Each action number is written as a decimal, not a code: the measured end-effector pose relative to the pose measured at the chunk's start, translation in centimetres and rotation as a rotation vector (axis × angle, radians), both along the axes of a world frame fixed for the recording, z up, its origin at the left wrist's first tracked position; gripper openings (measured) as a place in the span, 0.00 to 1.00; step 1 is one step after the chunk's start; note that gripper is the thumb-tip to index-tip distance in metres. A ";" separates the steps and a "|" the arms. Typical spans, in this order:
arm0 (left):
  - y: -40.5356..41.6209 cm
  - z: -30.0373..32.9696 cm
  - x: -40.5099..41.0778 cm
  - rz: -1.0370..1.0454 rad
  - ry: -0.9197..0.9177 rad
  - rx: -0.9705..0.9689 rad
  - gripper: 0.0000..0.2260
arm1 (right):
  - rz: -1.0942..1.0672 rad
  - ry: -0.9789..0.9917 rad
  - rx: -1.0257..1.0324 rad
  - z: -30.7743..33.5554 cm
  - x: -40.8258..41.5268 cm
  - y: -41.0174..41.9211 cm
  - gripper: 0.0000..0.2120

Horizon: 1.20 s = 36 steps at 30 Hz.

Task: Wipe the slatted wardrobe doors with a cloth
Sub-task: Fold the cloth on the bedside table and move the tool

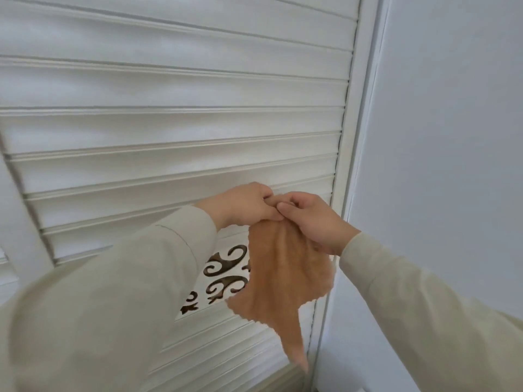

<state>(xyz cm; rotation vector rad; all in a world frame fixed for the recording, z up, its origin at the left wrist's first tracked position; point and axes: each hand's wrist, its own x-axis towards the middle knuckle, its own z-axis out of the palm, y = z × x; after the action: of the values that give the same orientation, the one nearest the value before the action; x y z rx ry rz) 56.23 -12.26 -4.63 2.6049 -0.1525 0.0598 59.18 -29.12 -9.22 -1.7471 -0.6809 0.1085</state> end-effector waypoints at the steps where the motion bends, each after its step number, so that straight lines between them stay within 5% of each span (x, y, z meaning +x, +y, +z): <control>1: -0.8 -0.4 0.6 -0.015 0.016 0.016 0.15 | -0.017 0.011 -0.028 -1.0 0.6 -1.1 0.06; 10: -1.9 -3.5 4.1 -0.158 0.080 0.018 0.07 | -0.163 0.291 -0.371 -11.6 1.7 -7.3 0.05; 24: -1.1 -13.9 4.4 -0.520 0.304 0.001 0.07 | -0.800 0.524 -0.333 -18.9 -13.4 -9.8 0.08; 36: -7.4 -28.5 -0.8 -0.707 0.602 0.309 0.06 | -0.949 0.760 -0.365 -28.7 -23.9 -13.7 0.07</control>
<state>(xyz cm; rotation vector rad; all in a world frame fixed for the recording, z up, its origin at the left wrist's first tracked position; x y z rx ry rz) 55.44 -19.66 -33.18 2.5710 -0.8917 -1.0458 35.26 -42.86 -37.94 -2.0034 0.7700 0.2258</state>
